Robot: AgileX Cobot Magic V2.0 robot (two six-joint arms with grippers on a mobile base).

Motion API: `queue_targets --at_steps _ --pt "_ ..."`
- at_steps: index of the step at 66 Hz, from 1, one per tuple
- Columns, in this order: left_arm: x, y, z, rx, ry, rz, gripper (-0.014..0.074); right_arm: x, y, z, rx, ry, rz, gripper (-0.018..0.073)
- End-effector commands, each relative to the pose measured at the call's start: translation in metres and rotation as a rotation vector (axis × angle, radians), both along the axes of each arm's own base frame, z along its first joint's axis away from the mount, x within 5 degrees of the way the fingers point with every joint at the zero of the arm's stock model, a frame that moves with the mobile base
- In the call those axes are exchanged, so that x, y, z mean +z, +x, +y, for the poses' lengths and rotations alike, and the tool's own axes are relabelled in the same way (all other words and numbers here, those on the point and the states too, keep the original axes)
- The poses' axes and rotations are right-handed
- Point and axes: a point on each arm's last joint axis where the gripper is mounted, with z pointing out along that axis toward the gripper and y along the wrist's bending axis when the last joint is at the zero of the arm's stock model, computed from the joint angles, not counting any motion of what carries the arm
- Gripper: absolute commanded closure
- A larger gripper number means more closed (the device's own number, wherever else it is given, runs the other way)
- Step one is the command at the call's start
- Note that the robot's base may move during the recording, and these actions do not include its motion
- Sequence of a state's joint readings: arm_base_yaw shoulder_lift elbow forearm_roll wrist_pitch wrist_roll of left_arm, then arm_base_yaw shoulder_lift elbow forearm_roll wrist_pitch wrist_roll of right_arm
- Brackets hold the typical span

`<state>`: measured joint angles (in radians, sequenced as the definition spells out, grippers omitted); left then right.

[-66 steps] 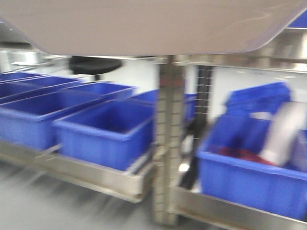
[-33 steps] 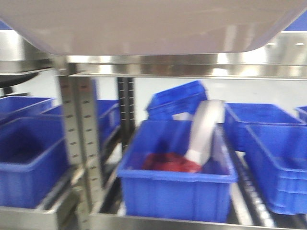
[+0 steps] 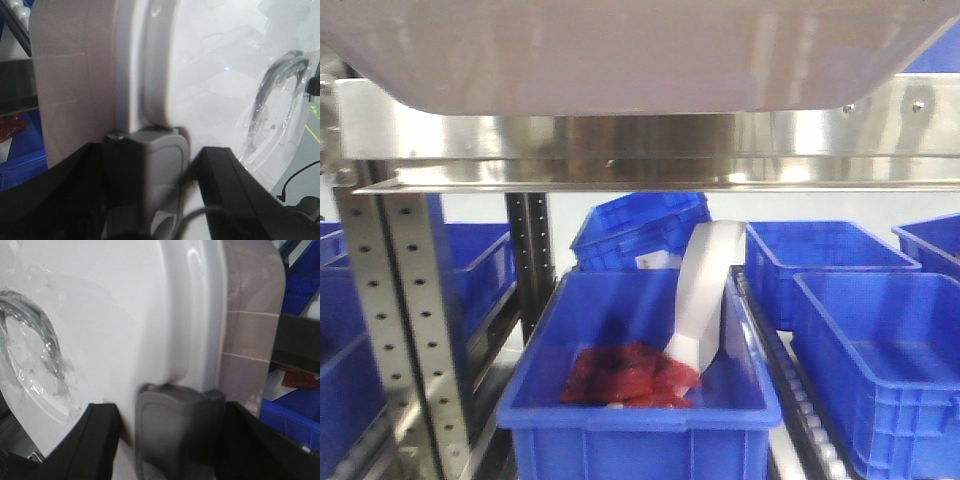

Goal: Grab white bin and place on right shelf
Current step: 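Approach the steel shelf and raise the bin above the shelf rail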

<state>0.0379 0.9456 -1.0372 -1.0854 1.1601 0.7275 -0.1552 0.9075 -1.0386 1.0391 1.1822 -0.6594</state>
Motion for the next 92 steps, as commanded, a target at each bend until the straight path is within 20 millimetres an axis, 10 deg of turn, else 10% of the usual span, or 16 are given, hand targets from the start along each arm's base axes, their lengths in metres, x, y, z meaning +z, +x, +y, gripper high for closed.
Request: queue_targets --at_steps 1,92 --pt "0.0246 -0.0145 -0.0110 -0.117 -0.171 -0.041 0.0357 0.0236 -0.0149 0.0137 0.143 0.170 -0.041 0.0162" --pt "0.0246 -0.0145 -0.0110 -0.117 -0.171 -0.041 0.0357 0.0236 -0.0149 0.0137 0.143 0.170 -0.041 0.0162"
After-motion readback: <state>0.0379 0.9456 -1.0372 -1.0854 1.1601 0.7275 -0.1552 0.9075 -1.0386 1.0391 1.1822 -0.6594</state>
